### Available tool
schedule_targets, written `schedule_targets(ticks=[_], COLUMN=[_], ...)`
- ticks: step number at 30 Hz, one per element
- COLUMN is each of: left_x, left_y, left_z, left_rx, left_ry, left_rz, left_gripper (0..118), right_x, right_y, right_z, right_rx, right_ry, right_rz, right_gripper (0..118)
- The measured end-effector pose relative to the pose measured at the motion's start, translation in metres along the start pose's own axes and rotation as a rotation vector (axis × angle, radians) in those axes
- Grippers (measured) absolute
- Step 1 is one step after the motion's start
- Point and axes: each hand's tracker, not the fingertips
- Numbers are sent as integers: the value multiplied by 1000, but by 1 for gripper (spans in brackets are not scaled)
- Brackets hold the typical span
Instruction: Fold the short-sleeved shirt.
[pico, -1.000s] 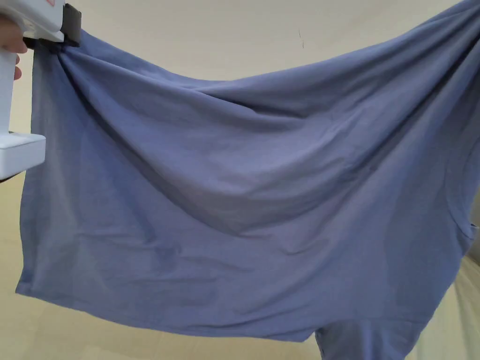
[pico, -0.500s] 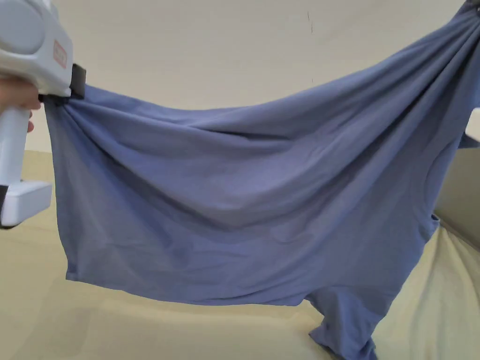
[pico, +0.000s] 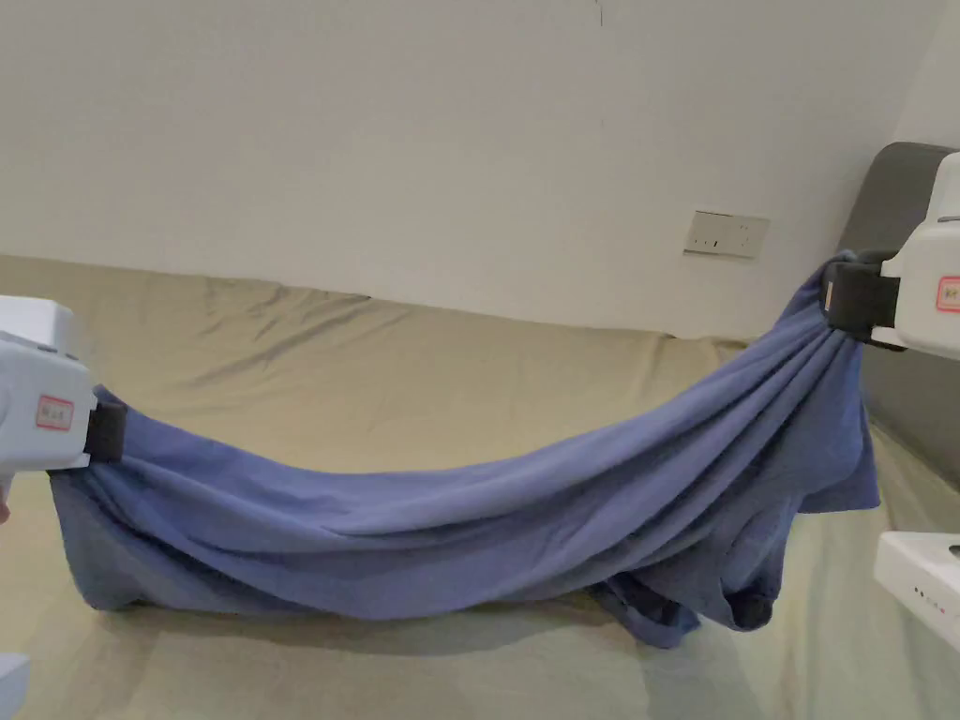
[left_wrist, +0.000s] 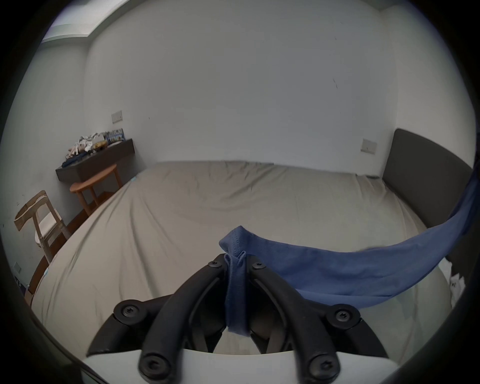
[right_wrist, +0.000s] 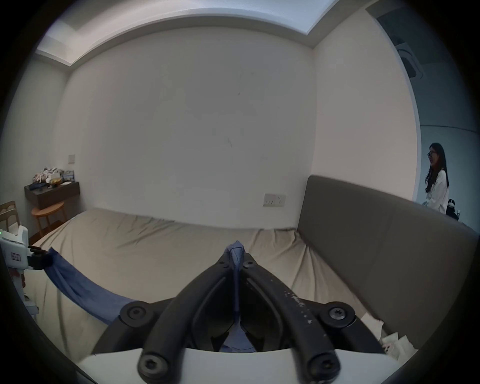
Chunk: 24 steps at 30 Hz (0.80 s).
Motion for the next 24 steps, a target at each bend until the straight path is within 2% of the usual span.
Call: schedule_targets(ticks=[8, 12, 24], left_x=[-6, -21, -60], left_y=[-85, -124, -214], left_z=[41, 62, 121], left_rx=[-95, -127, -177], left_ry=[-66, -82, -107], left_rz=[25, 88, 49], left_gripper=[12, 12, 12], right_x=[8, 14, 26], right_y=[-83, -121, -215], right_z=[62, 95, 194], right_rx=[-154, -215, -357], right_ry=[68, 76, 105], right_rz=[-16, -19, -118], right_gripper=[5, 5, 5])
